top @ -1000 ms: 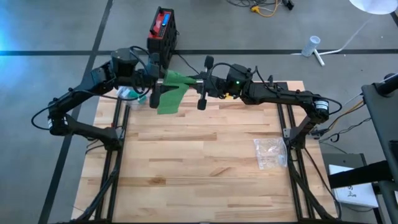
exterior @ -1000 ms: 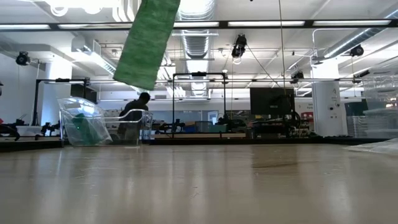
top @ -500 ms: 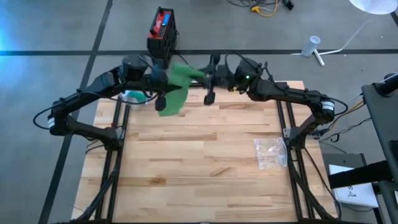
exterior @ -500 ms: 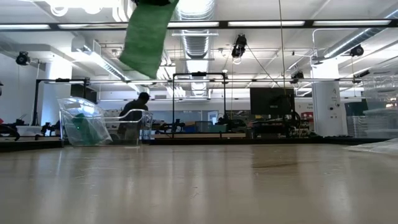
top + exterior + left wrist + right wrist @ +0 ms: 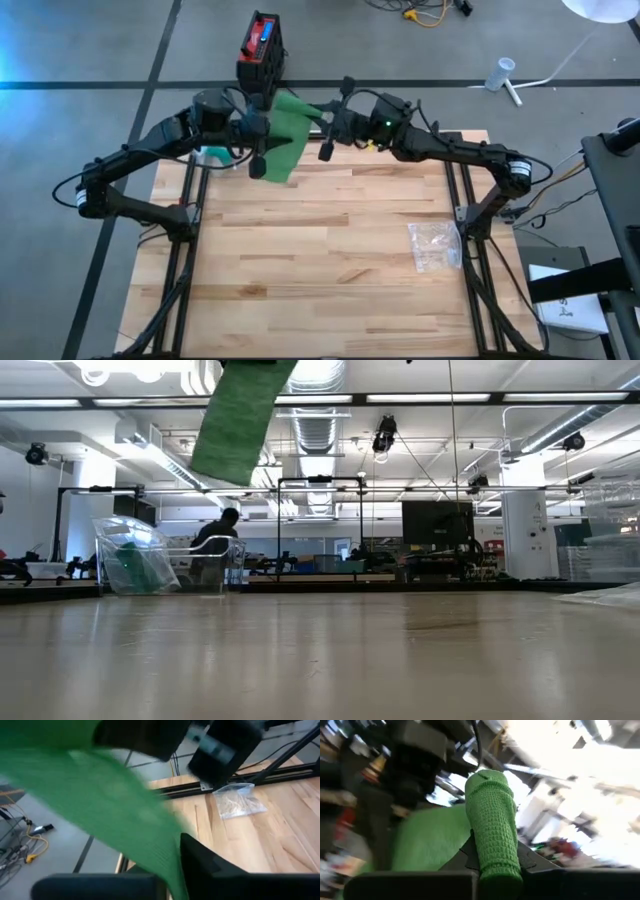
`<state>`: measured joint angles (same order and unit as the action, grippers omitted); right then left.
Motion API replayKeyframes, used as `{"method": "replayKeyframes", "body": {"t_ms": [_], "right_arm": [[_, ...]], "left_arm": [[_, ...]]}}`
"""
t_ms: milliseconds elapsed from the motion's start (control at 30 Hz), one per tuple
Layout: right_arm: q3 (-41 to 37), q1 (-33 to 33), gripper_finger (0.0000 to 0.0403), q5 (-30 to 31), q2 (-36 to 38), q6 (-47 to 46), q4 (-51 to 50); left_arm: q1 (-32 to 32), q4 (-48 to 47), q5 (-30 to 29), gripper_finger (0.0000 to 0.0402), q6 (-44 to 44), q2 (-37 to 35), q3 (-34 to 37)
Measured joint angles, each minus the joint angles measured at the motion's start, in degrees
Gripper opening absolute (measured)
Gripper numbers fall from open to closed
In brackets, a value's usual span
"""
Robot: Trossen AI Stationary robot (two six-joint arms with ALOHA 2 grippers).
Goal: Roll bandage
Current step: Roll the green bandage
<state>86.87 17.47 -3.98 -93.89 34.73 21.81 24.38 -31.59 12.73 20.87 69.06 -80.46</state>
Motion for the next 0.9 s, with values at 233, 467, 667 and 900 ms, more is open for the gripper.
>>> {"method": "replayKeyframes", "body": {"t_ms": [233, 467, 667, 900], "right_arm": [[0.0, -1.9, 0.0028, 3.0, -0.7, 16.1, 4.3], [0.0, -2.1, 0.0029, 2.9, -0.7, 22.1, 3.8], [0.0, -2.2, 0.0028, 2.2, -0.7, 26.9, 1.1], [0.0, -2.2, 0.0028, 0.5, -0.7, 31.2, -2.7]], "left_arm": [[0.0, -3.0, -2.6, 0.0105, 1.2, -0.6, -1.4], [0.0, -7.9, -6.6, 0.0193, 3.2, -3.6, -4.2], [0.0, -10.8, -9.8, 0.0251, 5.8, -6.6, -8.9], [-1.3, -7.5, -2.3, 0.0290, 7.8, -6.2, -11.0]]}}
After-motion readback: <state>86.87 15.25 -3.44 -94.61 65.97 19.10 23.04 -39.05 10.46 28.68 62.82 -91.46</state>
